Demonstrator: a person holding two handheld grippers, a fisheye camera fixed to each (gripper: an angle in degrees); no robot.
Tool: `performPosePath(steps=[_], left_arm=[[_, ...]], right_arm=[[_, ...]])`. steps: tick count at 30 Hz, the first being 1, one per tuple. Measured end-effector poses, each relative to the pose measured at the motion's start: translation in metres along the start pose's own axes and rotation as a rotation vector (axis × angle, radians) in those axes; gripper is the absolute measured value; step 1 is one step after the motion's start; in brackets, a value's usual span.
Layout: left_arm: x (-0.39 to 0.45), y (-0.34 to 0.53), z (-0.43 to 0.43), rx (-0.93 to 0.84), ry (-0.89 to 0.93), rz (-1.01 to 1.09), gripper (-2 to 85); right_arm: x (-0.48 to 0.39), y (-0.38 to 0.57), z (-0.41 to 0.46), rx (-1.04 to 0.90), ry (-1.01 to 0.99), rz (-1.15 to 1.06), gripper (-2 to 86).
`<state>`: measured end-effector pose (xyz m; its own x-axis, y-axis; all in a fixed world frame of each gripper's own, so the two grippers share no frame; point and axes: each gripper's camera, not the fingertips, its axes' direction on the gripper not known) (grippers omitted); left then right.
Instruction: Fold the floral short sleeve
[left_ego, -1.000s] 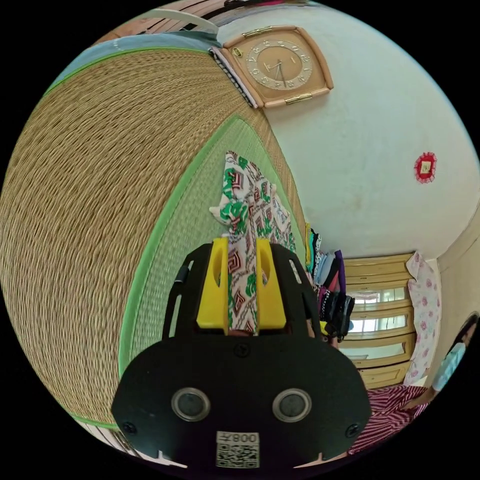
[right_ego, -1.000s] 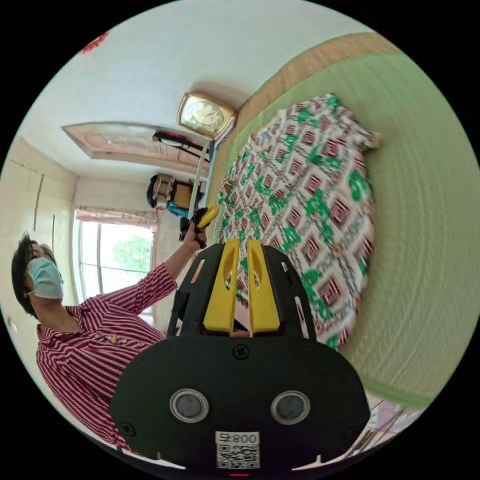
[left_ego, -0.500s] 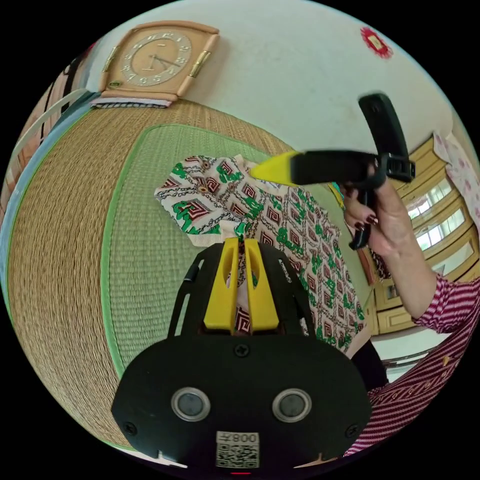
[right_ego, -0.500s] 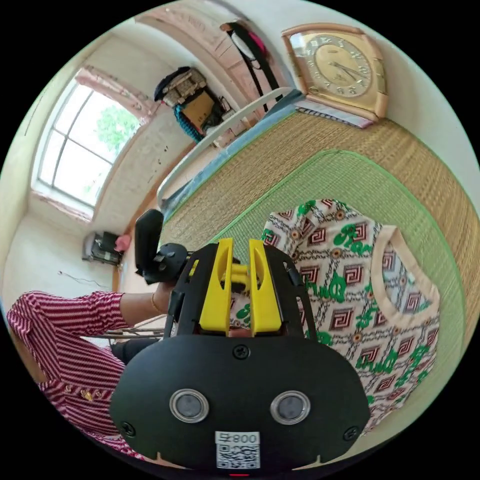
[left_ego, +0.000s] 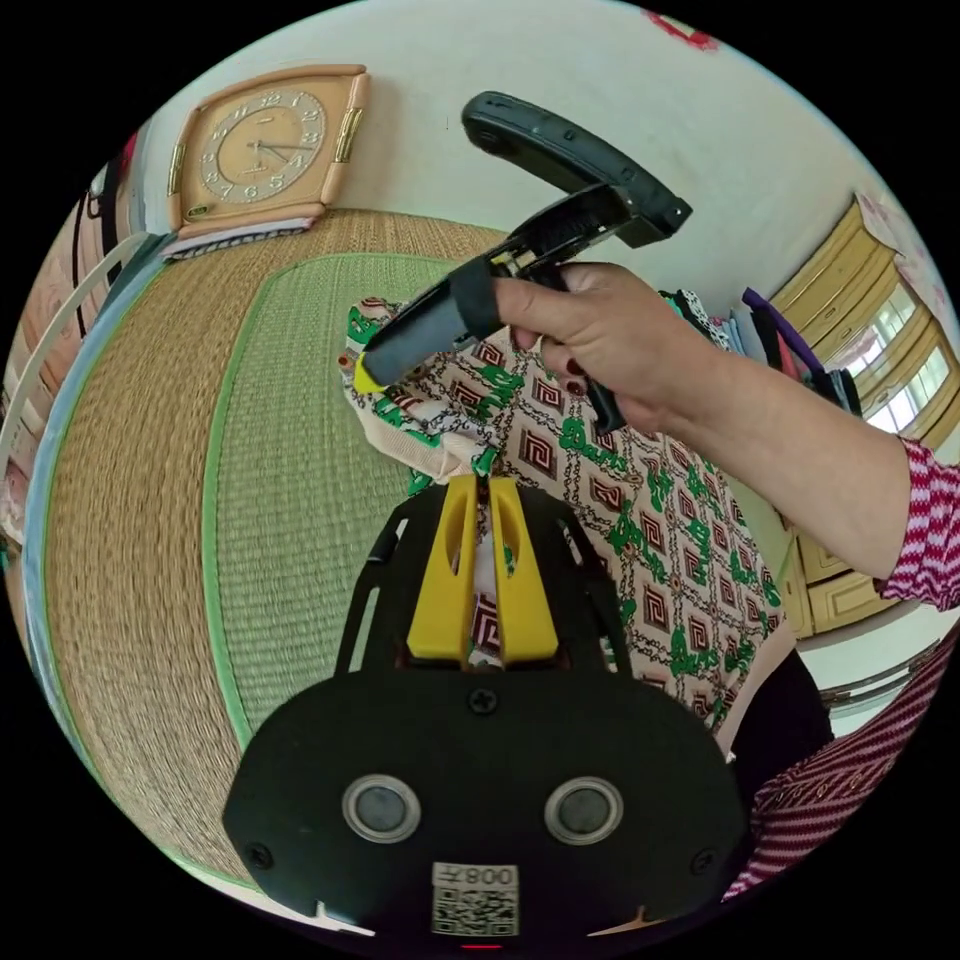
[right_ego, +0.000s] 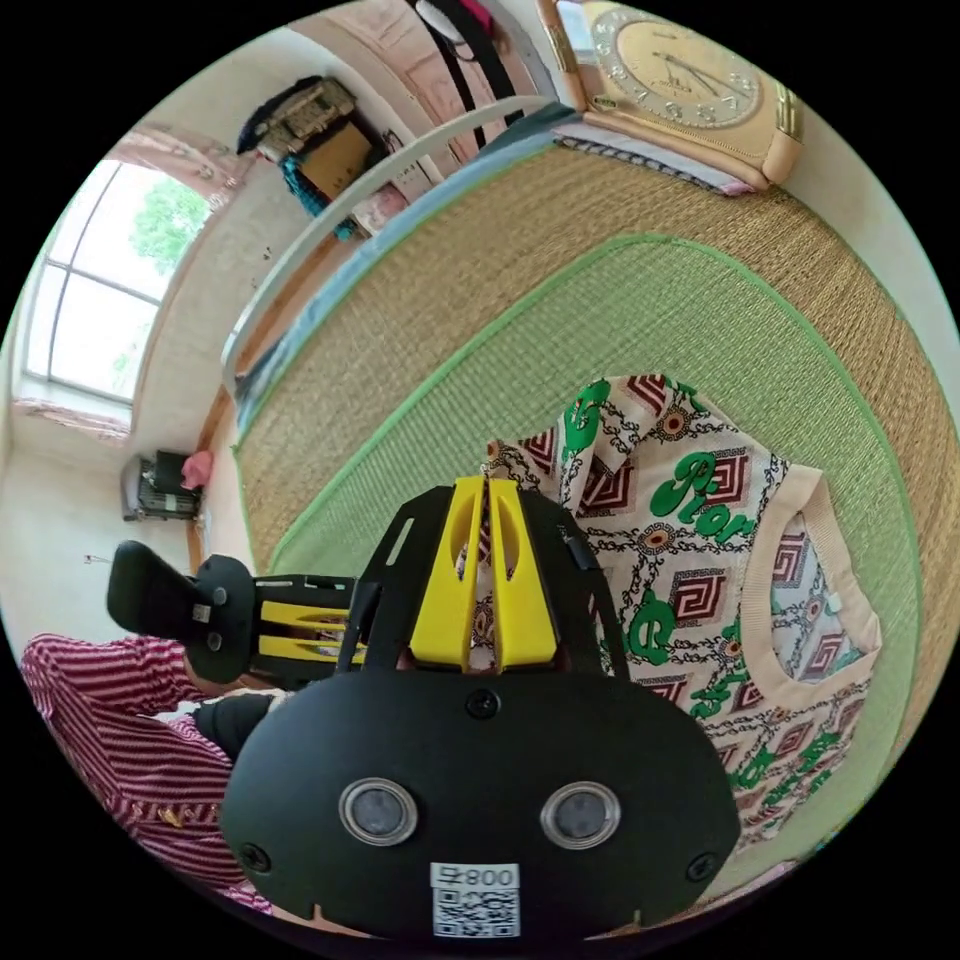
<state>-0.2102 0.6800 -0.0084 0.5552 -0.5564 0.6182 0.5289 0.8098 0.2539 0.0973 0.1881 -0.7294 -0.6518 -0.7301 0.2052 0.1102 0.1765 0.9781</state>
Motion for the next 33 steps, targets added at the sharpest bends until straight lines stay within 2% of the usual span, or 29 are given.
performPosePath(steps=[5, 7, 10, 14, 21, 28, 33], left_arm=[[0.007, 0.011, -0.060, 0.122, -0.116, -0.020, 2.7], [0.003, 0.016, -0.083, 0.167, -0.156, -0.058, 3.2], [-0.014, 0.028, -0.105, 0.183, -0.171, -0.158, 4.5], [-0.032, 0.045, -0.115, 0.121, -0.098, -0.263, 6.7], [-0.020, 0.032, -0.147, 0.117, -0.095, -0.215, 6.9], [-0.027, 0.017, -0.148, -0.027, -0.079, -0.214, 5.1], [-0.030, -0.001, -0.179, -0.019, -0.102, -0.216, 4.3]], right_arm=[[0.020, -0.008, -0.067, 0.298, -0.372, -0.012, 0.5], [0.011, -0.021, -0.074, 0.329, -0.431, -0.050, 0.6], [-0.010, -0.052, -0.059, 0.269, -0.398, -0.095, 1.0], [0.008, -0.080, -0.007, 0.108, -0.395, 0.010, 1.8], [0.042, -0.044, -0.006, 0.183, -0.355, 0.084, 1.3], [0.109, -0.009, 0.027, 0.155, -0.133, 0.285, 0.2], [0.137, -0.005, 0.038, 0.197, -0.140, 0.320, 0.2]])
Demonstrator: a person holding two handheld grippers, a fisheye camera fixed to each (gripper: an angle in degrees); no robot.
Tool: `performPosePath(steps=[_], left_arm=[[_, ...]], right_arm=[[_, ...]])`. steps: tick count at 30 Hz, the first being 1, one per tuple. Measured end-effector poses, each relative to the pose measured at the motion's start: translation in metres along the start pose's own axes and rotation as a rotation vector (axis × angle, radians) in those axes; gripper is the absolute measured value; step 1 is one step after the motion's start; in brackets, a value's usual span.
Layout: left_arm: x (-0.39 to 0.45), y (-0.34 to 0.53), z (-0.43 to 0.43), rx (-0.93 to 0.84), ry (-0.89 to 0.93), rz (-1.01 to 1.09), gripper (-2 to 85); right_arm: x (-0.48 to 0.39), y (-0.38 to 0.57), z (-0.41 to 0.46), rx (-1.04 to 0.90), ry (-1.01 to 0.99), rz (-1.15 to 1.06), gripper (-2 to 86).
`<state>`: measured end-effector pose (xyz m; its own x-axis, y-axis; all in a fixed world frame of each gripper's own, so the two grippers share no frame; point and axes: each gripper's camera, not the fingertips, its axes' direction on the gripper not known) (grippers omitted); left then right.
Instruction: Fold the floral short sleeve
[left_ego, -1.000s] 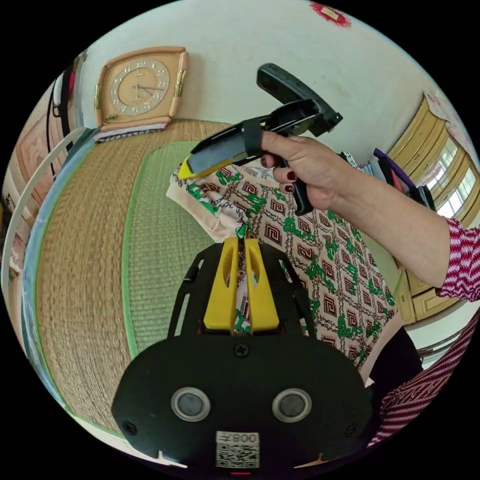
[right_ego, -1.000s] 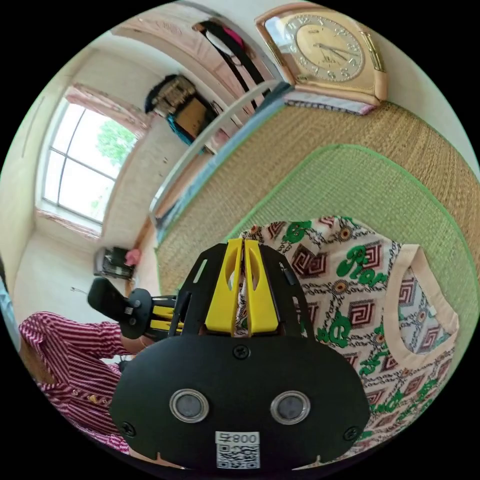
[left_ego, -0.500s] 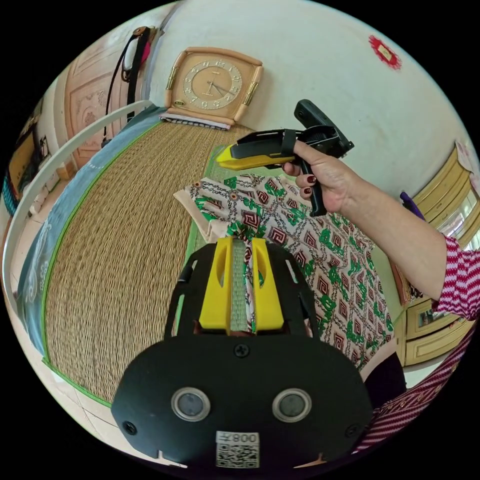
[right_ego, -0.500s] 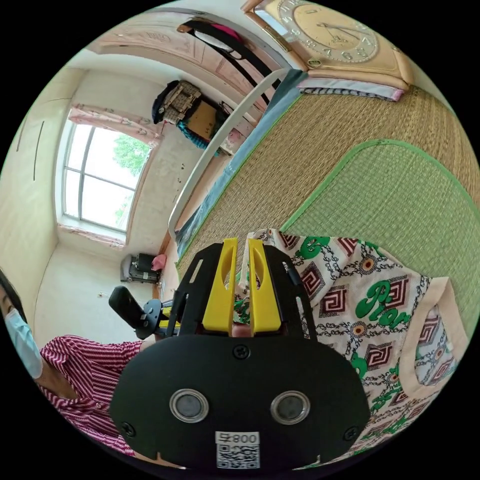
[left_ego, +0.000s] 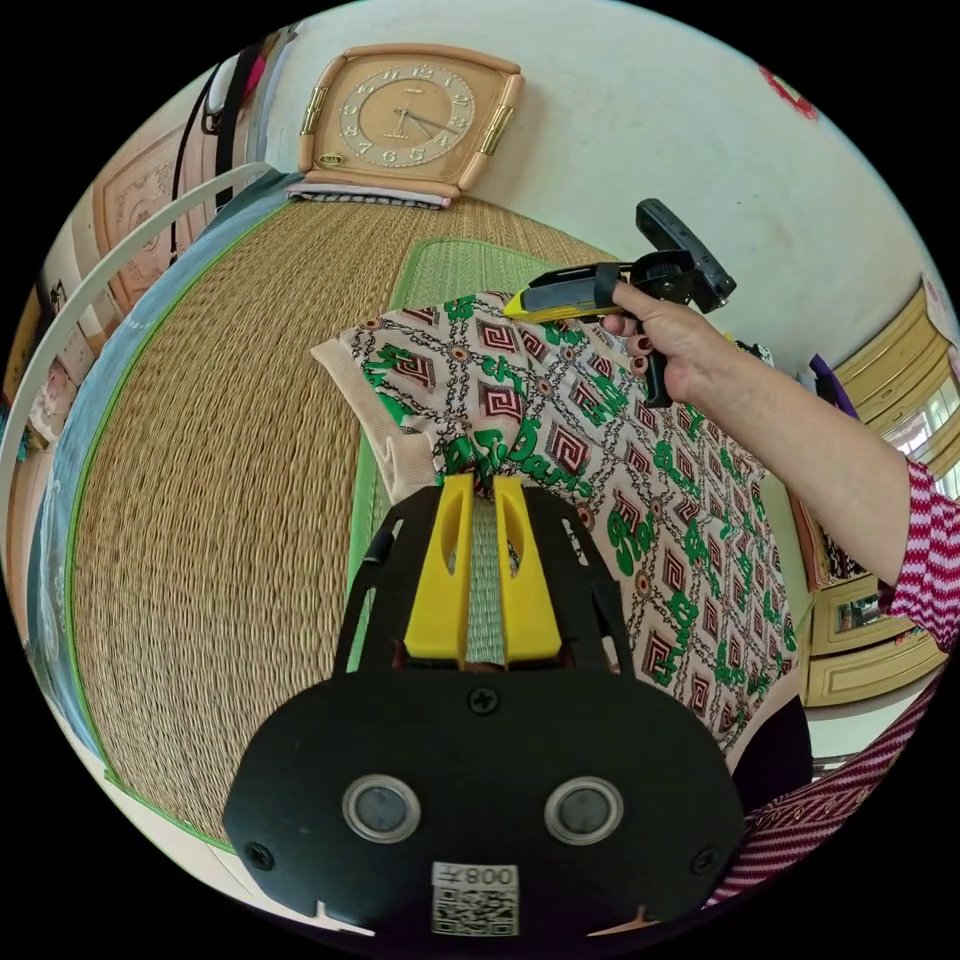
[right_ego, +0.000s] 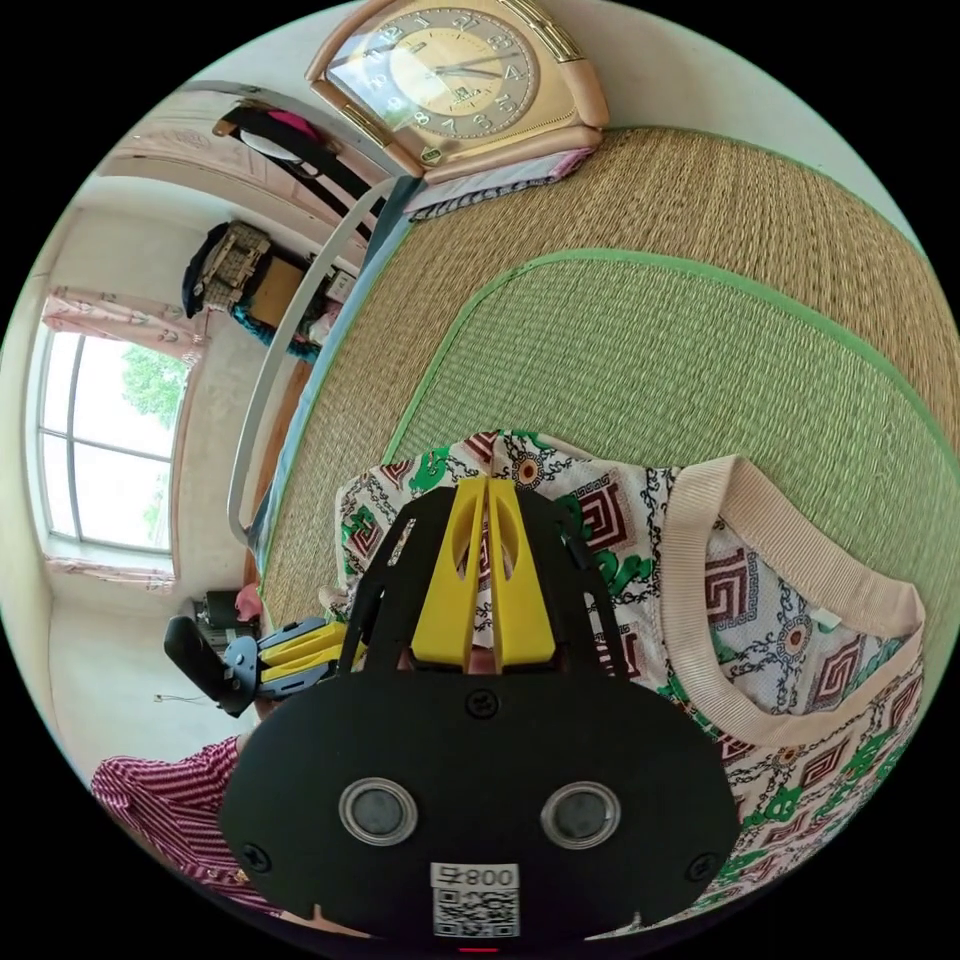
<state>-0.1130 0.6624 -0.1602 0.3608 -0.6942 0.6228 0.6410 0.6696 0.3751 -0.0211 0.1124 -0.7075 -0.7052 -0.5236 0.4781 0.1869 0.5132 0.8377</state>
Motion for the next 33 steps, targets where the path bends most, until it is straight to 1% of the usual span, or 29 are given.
performPosePath(steps=[4, 7, 9, 11, 12, 14, 15, 17, 18, 20, 23, 27, 30, 33], left_arm=[[0.002, -0.010, -0.023, -0.004, -0.002, -0.002, 4.8], [0.007, -0.009, -0.051, 0.018, -0.018, 0.010, 5.7], [0.011, -0.007, -0.075, 0.039, 0.008, 0.015, 6.3], [0.015, -0.006, -0.090, 0.046, 0.049, 0.025, 6.6], [0.021, -0.007, -0.099, 0.046, 0.077, 0.040, 6.7], [0.033, -0.013, -0.108, 0.027, 0.116, 0.070, 6.9], [0.043, -0.018, -0.113, 0.014, 0.151, 0.093, 7.0], [0.063, -0.030, -0.118, -0.005, 0.202, 0.141, 7.1], [0.079, -0.040, -0.120, -0.022, 0.225, 0.180, 7.1], [0.105, -0.057, -0.120, -0.048, 0.258, 0.242, 7.2], [0.152, -0.084, -0.122, -0.090, 0.303, 0.348, 7.4], [0.210, -0.114, -0.132, -0.129, 0.331, 0.456, 7.4], [0.237, -0.128, -0.143, -0.148, 0.334, 0.496, 7.4], [0.252, -0.139, -0.156, -0.161, 0.337, 0.494, 7.2]], right_arm=[[0.017, 0.009, 0.006, 0.010, -0.008, 0.009, 0.5], [0.033, 0.046, -0.007, 0.083, -0.097, -0.002, 0.9], [0.044, 0.084, -0.025, 0.145, -0.131, -0.028, 1.6], [0.068, 0.154, -0.057, 0.225, -0.132, -0.034, 3.3], [0.077, 0.174, -0.066, 0.245, -0.120, -0.022, 3.8], [0.118, 0.263, -0.103, 0.325, -0.071, 0.060, 5.1], [0.129, 0.286, -0.112, 0.346, -0.060, 0.088, 5.3], [0.177, 0.387, -0.147, 0.447, 0.008, 0.241, 5.8], [0.189, 0.412, -0.154, 0.474, 0.024, 0.280, 6.0], [0.234, 0.503, -0.174, 0.582, 0.054, 0.436, 6.8], [0.292, 0.570, -0.170, 0.629, -0.002, 0.574, 8.0], [0.338, 0.597, -0.148, 0.651, -0.099, 0.625, 8.7], [0.367, 0.604, -0.126, 0.675, -0.203, 0.640, 8.6], [0.389, 0.604, -0.100, 0.641, -0.268, 0.644, 6.6]])
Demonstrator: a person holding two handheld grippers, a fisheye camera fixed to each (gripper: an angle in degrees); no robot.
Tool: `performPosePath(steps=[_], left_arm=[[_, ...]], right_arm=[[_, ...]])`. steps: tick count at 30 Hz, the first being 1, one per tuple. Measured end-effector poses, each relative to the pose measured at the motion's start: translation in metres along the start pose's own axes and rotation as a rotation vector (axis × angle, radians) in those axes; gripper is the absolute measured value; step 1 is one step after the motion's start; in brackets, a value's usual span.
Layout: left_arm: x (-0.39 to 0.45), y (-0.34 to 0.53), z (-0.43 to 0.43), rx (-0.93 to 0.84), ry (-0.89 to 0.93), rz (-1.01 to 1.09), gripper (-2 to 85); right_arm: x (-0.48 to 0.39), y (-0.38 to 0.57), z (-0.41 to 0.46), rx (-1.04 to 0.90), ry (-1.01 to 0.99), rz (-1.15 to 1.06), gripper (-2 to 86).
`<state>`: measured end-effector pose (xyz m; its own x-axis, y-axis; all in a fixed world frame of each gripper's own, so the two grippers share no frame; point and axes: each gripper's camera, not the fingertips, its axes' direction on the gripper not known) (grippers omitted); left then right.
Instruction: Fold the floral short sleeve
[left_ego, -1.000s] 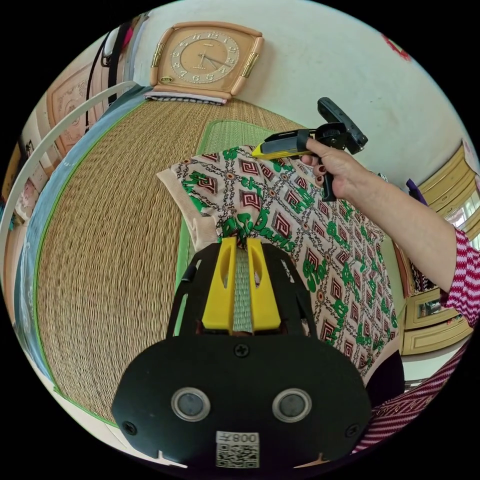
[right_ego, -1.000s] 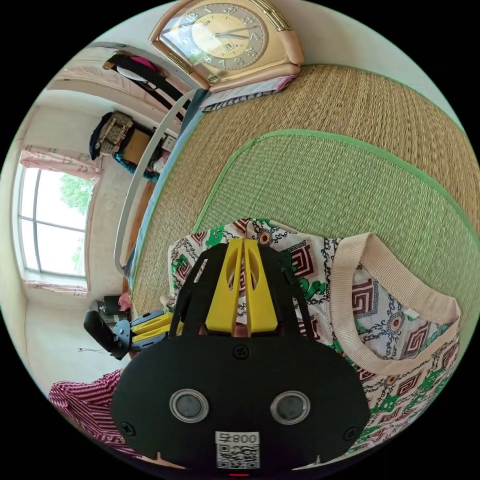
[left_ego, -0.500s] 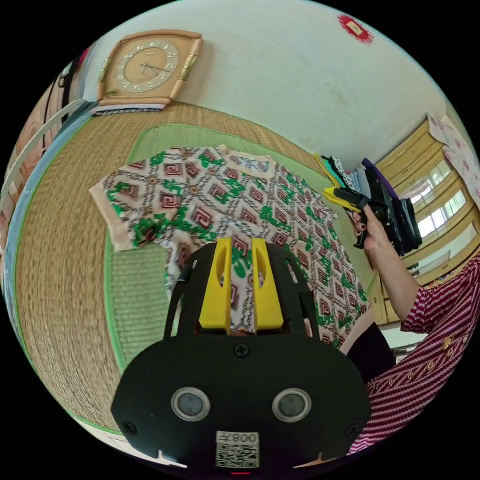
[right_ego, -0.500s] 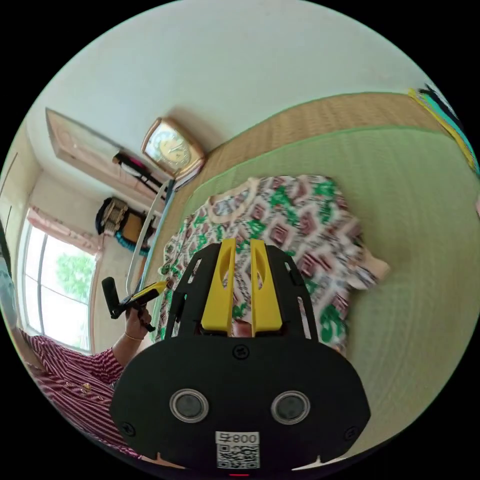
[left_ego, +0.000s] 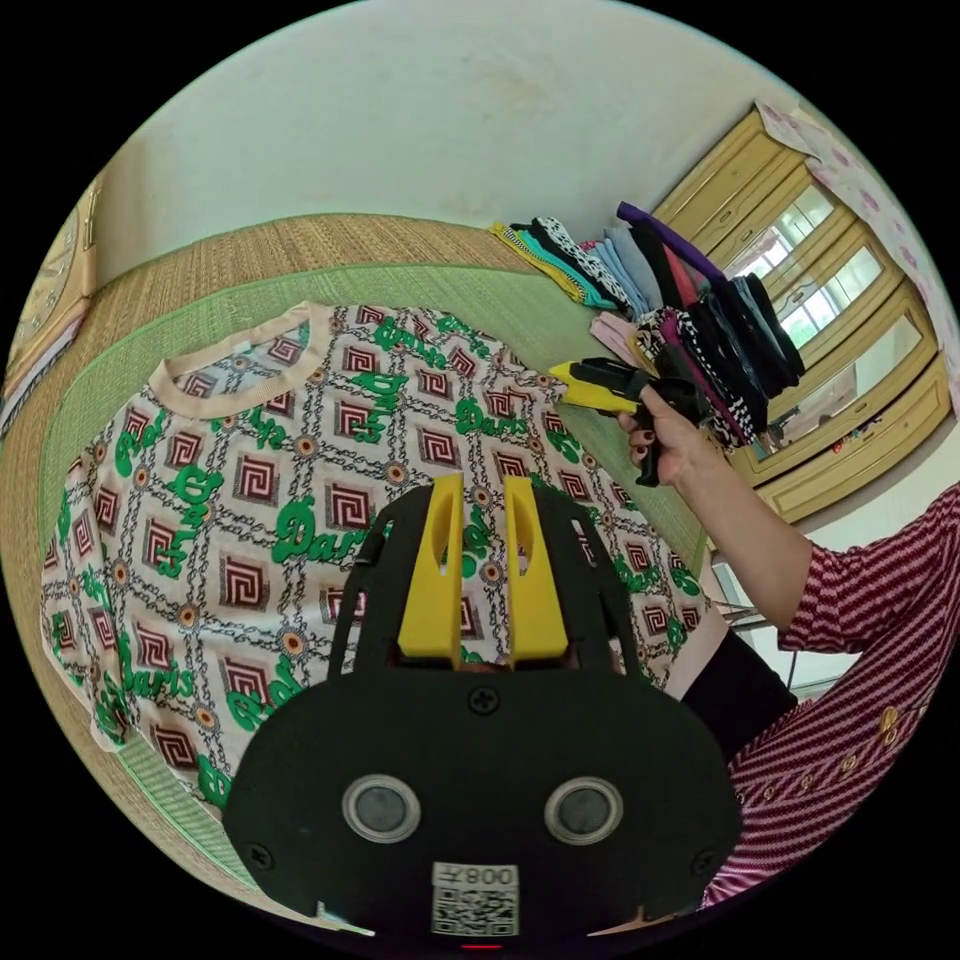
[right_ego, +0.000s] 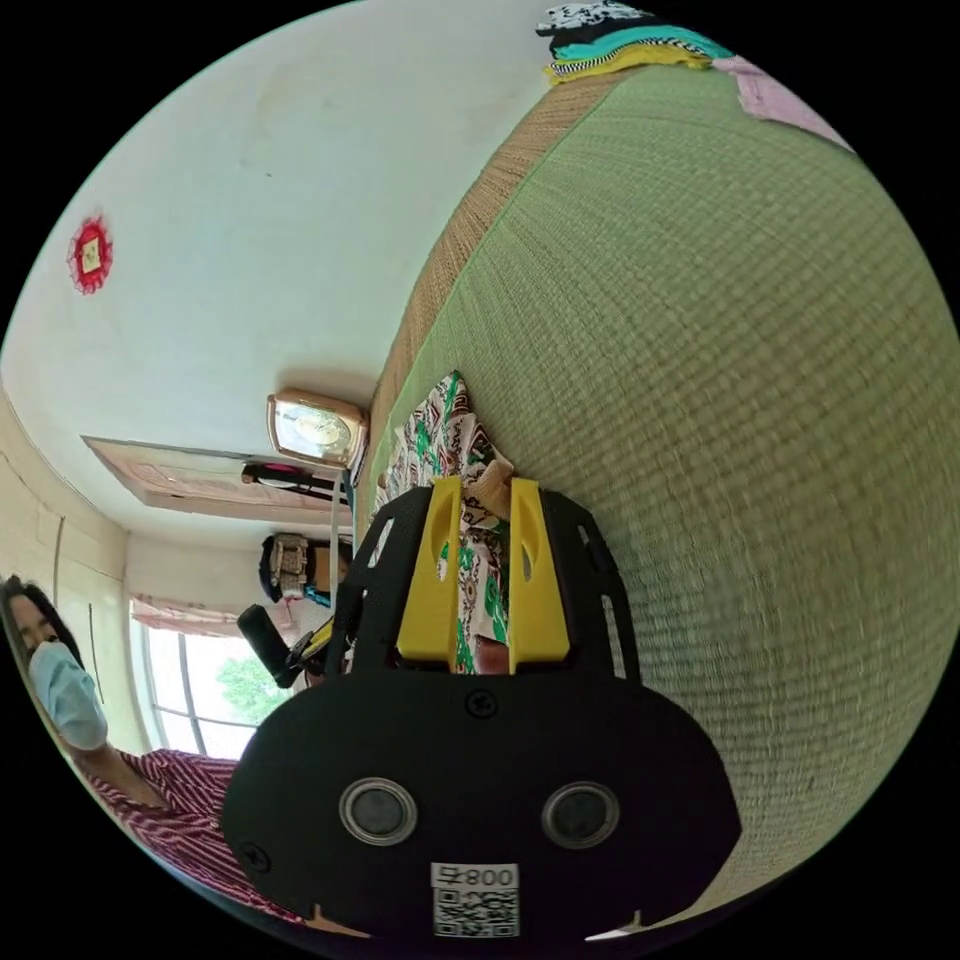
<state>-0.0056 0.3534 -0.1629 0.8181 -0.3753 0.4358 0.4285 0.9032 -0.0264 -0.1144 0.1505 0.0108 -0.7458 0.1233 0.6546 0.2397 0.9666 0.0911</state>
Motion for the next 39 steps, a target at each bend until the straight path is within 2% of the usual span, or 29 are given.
performPosePath(steps=[3, 4, 8, 10, 12, 20, 24, 31, 35, 39], left_arm=[[0.006, -0.011, -0.019, 0.012, 0.015, -0.025, 7.2], [0.006, -0.013, -0.023, 0.017, 0.016, -0.030, 7.2], [0.009, -0.035, -0.058, 0.077, 0.020, -0.075, 7.2], [0.010, -0.049, -0.068, 0.081, 0.024, -0.081, 7.2], [0.016, -0.075, -0.072, 0.048, 0.018, -0.044, 7.4], [0.061, -0.180, -0.041, -0.149, -0.106, 0.204, 8.8], [0.066, -0.210, -0.030, -0.214, -0.164, 0.194, 6.1], [0.061, -0.232, -0.071, -0.130, -0.064, 0.114, 2.4], [0.057, -0.263, -0.100, -0.025, 0.081, 0.055, 2.2], [0.061, -0.302, -0.099, 0.042, 0.183, 0.037, 2.7]], right_arm=[[0.003, 0.010, 0.007, 0.019, -0.064, -0.056, 3.7], [-0.011, 0.018, 0.009, 0.030, -0.096, -0.136, 3.1], [-0.079, 0.064, 0.062, -0.088, -0.004, -0.461, 2.3], [-0.081, 0.085, 0.095, -0.147, 0.073, -0.531, 2.1], [-0.065, 0.098, 0.124, -0.195, 0.140, -0.522, 2.0], [0.013, 0.125, 0.162, -0.217, 0.059, -0.437, 1.8], [0.033, 0.129, 0.169, -0.226, 0.036, -0.429, 1.8], [0.071, 0.141, 0.165, -0.201, -0.040, -0.413, 1.9], [0.088, 0.135, 0.116, -0.099, -0.145, -0.404, 1.9], [0.117, 0.119, 0.060, 0.012, -0.158, -0.374, 1.8]])
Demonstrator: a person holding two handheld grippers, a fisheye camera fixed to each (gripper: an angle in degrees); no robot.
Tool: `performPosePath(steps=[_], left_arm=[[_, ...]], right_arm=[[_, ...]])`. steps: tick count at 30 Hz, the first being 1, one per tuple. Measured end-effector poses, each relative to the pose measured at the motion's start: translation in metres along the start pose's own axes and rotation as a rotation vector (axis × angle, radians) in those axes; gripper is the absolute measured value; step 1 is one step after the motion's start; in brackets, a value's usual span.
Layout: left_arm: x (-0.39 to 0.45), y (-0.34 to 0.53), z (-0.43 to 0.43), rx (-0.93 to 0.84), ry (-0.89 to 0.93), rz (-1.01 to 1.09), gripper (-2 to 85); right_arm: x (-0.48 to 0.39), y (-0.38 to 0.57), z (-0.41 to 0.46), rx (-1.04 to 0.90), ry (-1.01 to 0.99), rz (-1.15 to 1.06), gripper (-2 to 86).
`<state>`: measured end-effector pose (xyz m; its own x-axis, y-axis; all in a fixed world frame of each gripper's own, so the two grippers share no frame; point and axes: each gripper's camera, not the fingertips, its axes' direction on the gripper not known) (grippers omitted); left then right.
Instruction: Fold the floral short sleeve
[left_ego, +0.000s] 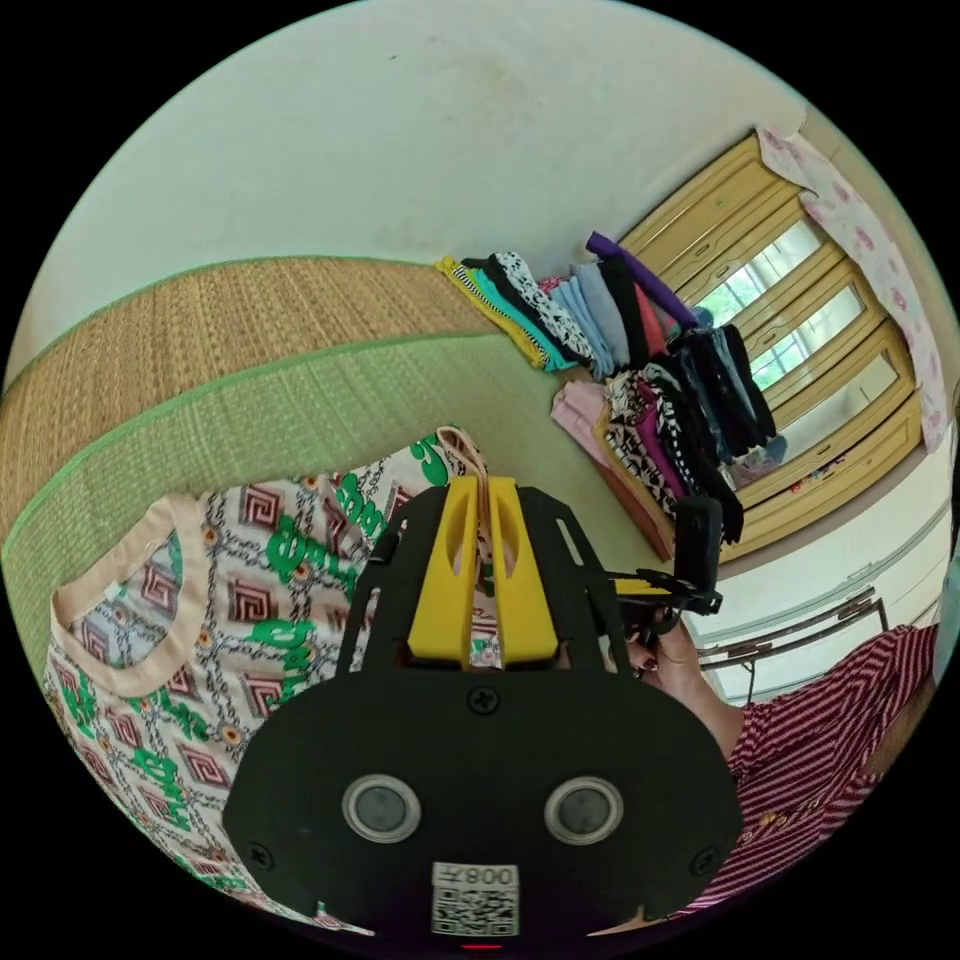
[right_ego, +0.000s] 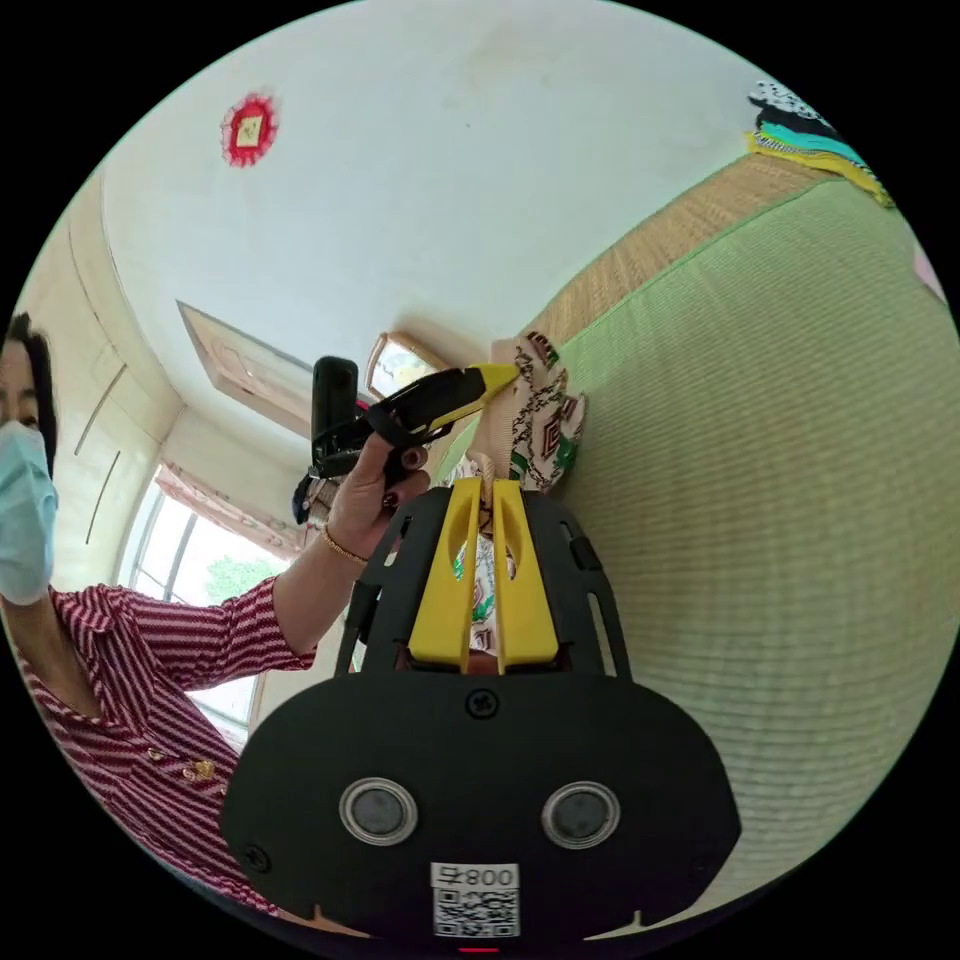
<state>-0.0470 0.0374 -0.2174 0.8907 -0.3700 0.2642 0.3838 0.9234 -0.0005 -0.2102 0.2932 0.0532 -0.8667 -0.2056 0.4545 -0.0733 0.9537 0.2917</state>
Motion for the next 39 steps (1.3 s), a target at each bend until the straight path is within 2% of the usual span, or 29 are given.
performPosePath(steps=[5, 9, 14, 18, 25, 28, 31, 32, 36, 39], left_arm=[[-0.010, -0.032, 0.043, -0.065, 0.076, -0.033, 5.3], [-0.016, -0.030, 0.056, -0.090, 0.066, -0.043, 6.6], [-0.029, -0.017, 0.066, -0.160, -0.056, -0.035, 6.2], [-0.041, -0.016, 0.084, -0.203, -0.174, -0.022, 3.7], [-0.060, -0.021, 0.099, -0.164, -0.254, -0.019, 1.6], [-0.067, -0.016, 0.107, -0.160, -0.273, -0.010, 1.5], [-0.078, -0.007, 0.116, -0.147, -0.265, -0.029, 1.7], [-0.083, -0.001, 0.118, -0.140, -0.250, -0.048, 2.0], [-0.096, 0.044, 0.095, -0.034, -0.183, -0.074, 2.7], [-0.118, 0.105, 0.055, 0.047, -0.208, -0.118, 3.0]], right_arm=[[0.066, 0.001, -0.048, 0.048, 0.108, 0.133, 1.8], [0.107, 0.015, -0.053, 0.037, 0.102, 0.232, 1.7], [0.136, 0.035, -0.063, 0.090, 0.067, 0.307, 1.0], [0.126, 0.033, -0.061, 0.096, 0.071, 0.275, 0.3], [0.089, 0.013, -0.045, 0.076, 0.152, 0.185, 0.0], [0.077, -0.001, -0.014, -0.004, 0.165, 0.141, 0.0], [0.079, -0.014, 0.027, -0.129, 0.280, 0.132, 0.0], [0.085, -0.017, 0.041, -0.184, 0.346, 0.148, 0.0], [0.086, -0.024, 0.038, -0.151, 0.305, 0.174, 0.0], [0.065, -0.030, 0.030, -0.125, 0.308, 0.136, 0.1]])
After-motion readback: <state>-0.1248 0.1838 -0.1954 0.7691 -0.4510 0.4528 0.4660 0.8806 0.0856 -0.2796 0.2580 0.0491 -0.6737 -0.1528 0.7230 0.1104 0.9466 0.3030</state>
